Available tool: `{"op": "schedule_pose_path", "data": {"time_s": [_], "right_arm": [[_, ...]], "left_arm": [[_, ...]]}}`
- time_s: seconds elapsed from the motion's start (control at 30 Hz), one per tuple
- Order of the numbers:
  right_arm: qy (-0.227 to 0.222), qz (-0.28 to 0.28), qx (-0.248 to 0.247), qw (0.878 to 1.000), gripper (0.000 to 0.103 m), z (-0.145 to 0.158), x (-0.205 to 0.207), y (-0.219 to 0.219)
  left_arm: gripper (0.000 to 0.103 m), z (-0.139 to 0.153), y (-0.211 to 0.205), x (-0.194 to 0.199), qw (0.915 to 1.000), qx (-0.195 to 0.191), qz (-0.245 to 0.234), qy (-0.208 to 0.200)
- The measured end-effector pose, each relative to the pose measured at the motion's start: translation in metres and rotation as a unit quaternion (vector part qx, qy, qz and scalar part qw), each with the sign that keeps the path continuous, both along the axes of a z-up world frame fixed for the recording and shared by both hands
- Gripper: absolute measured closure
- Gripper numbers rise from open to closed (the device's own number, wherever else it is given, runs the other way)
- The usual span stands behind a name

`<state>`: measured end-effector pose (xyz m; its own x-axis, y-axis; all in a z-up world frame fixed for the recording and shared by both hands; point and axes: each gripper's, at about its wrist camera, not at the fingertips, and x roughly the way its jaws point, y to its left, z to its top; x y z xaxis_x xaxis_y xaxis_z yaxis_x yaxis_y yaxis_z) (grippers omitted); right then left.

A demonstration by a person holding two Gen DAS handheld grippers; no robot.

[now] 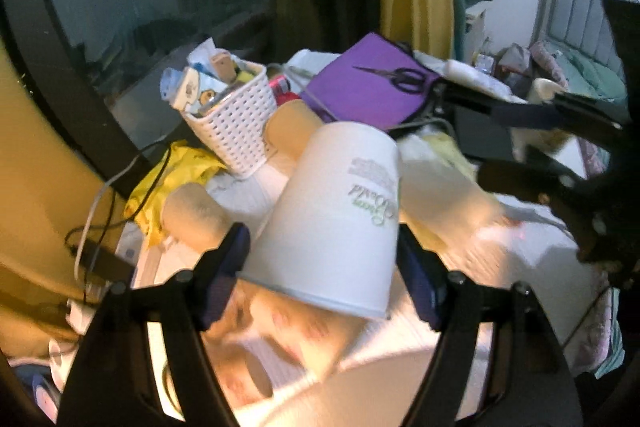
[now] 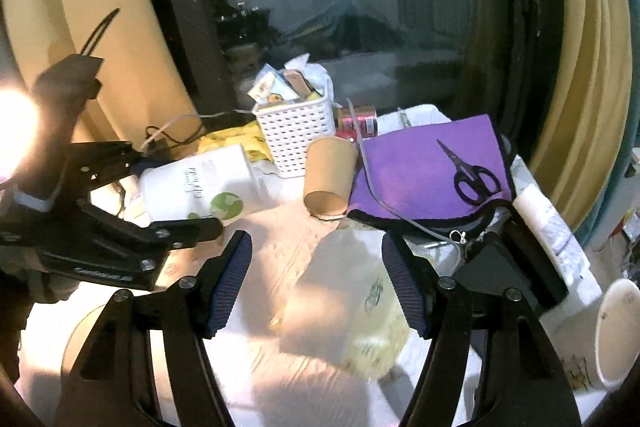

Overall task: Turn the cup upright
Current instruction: 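Close the right gripper around the white cup's body and lift it, then carry the white cup over the mat and rotate it rim-up with the right gripper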

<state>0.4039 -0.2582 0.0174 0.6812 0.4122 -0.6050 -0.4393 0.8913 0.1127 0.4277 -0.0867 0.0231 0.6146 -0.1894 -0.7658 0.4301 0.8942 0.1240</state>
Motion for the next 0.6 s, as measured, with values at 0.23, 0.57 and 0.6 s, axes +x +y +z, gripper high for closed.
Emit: {"op": "schedule_pose_path", "data": {"time_s": [0.23,0.57,0.6], "right_arm": [[-0.006,0.059,-0.009,0.998,0.032,0.006,-0.061,0.009],[0.022,0.148,-0.055,0.987,0.032,-0.028,-0.146,0.036],[0.029,0.152,-0.056,0.986,0.032,-0.034,-0.151,0.038]], "left_arm": [[0.029,-0.005,0.01,-0.095,0.9996,-0.024,-0.005,0.011],[0.029,-0.06,0.024,-0.195,0.9969,-0.053,-0.018,0.056],[0.029,-0.065,0.024,-0.201,0.9966,-0.053,-0.022,0.059]]}}
